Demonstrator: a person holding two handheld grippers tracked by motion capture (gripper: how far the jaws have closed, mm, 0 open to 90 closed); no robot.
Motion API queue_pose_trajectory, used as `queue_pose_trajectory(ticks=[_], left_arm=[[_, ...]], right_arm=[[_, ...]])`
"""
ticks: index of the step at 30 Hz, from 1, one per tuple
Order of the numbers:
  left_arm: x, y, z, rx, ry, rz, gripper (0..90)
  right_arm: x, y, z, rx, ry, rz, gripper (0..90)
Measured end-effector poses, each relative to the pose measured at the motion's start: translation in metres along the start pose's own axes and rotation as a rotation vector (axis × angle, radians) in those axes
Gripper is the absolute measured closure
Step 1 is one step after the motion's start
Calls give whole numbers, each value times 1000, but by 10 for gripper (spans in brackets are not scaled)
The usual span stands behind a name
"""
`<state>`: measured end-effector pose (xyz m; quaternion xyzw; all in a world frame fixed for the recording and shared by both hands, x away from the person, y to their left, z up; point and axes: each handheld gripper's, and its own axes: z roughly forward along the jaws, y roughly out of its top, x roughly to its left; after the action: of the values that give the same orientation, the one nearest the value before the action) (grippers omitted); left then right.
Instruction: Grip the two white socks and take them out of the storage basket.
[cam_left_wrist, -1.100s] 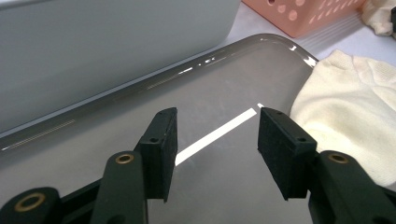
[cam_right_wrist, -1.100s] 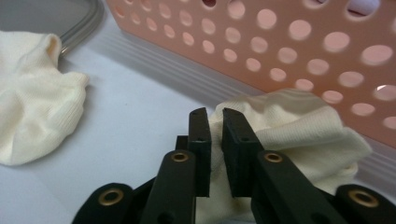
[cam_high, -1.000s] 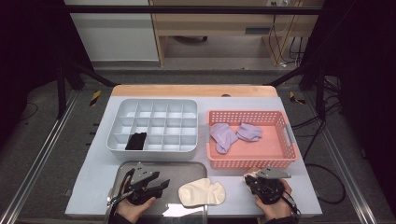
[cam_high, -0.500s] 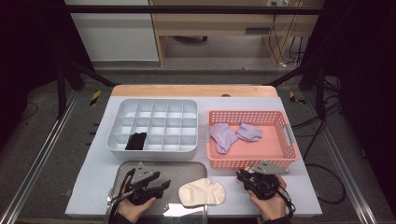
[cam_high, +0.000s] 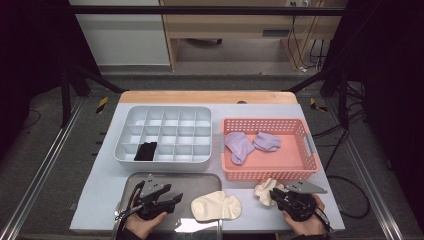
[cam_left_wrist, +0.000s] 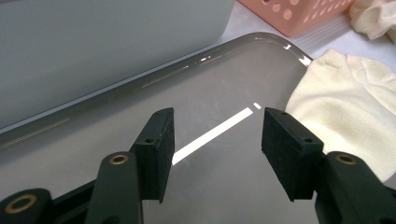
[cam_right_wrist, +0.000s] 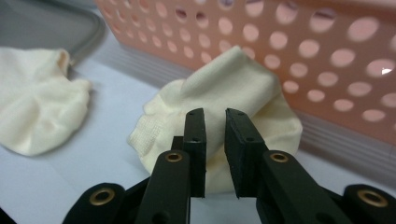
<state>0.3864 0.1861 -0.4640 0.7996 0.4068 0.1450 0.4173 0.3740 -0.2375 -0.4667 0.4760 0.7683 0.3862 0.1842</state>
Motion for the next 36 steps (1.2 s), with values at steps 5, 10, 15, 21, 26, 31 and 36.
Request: queue_pose_trajectory(ticks=[5,10,15,21,26,31,36], left_arm=[[0,0,0,1,-2,-1,439],[-1,0,1,1,-3,0,438],[-2,-1,2,10,-5,6,438],[-1,0,1,4,-3,2,438],[-2,0,2,11,-4,10,438],[-2,0,2,12,-6,10,438],[-2,0,2,10,-5,10,438]], right_arm=[[3,-5,11,64,25,-30,690],[3,-6,13,72,47,-19,695],[5,-4,13,88,55,18,839],[13,3,2,72,71,26,856],[28,9,10,30,136,50,851],[35,11,31,75,120,24,784],[26,13,14,-16,110,11,780]])
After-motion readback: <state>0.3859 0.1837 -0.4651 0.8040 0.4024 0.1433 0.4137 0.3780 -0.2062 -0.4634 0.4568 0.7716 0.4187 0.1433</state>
